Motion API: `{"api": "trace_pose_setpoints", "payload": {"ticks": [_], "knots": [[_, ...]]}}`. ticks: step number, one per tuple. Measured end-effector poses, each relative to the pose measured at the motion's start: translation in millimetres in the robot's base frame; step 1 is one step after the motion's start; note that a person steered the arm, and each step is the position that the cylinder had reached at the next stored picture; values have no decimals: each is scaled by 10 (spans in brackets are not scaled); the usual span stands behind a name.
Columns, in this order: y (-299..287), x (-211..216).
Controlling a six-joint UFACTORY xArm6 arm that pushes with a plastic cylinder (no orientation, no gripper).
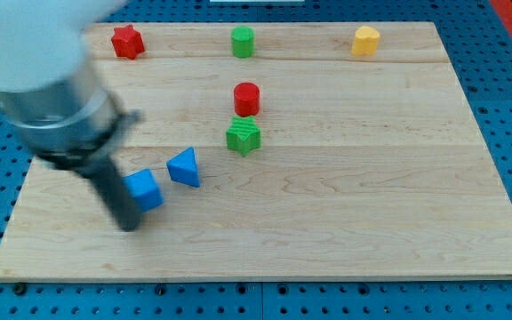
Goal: Place the cube at the center right of the board
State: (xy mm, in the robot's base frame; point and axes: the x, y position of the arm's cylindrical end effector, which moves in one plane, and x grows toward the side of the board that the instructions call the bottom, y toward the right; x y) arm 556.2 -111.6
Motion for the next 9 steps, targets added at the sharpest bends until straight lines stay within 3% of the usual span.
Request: {"api": "trace_pose_setpoints", "payload": {"ticks": [1, 2, 4, 5, 6, 8, 9], "knots": [[-86, 39], [-1046, -221], [936, -159], [1177, -261], [1327, -782], [1936, -1251], [1479, -1277]]}}
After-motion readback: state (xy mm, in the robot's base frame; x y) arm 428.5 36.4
